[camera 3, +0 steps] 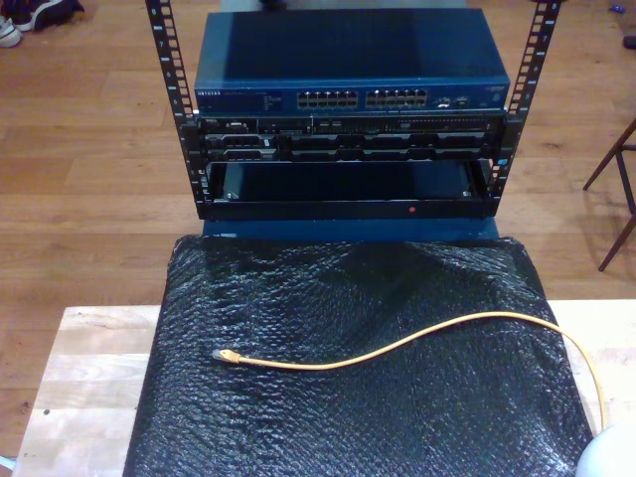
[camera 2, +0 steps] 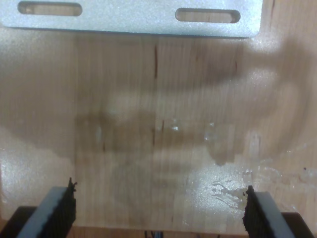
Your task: Grab the cable and plug it in
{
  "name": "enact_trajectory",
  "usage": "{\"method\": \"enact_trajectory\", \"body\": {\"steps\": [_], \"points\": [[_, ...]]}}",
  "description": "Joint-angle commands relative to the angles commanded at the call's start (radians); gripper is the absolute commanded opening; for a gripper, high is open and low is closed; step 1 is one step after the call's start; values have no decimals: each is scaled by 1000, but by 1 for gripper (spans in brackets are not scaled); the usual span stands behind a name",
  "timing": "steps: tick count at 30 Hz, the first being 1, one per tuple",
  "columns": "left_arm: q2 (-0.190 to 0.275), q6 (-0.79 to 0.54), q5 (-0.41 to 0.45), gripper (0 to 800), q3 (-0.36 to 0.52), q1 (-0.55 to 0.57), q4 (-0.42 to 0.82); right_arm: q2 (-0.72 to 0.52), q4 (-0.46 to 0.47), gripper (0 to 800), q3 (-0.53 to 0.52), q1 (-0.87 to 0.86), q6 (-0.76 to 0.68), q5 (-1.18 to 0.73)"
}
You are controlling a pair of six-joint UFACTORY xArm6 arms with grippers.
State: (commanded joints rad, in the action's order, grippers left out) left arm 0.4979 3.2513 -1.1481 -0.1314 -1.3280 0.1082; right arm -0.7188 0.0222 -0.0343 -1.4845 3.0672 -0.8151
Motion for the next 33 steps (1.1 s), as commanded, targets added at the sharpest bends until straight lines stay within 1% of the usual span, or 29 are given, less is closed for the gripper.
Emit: {"method": "enact_trajectory", "body": {"steps": [33], "points": [[0, 0, 0, 799, 0, 0, 0, 0, 0, 800, 0, 0, 0, 0]]}}
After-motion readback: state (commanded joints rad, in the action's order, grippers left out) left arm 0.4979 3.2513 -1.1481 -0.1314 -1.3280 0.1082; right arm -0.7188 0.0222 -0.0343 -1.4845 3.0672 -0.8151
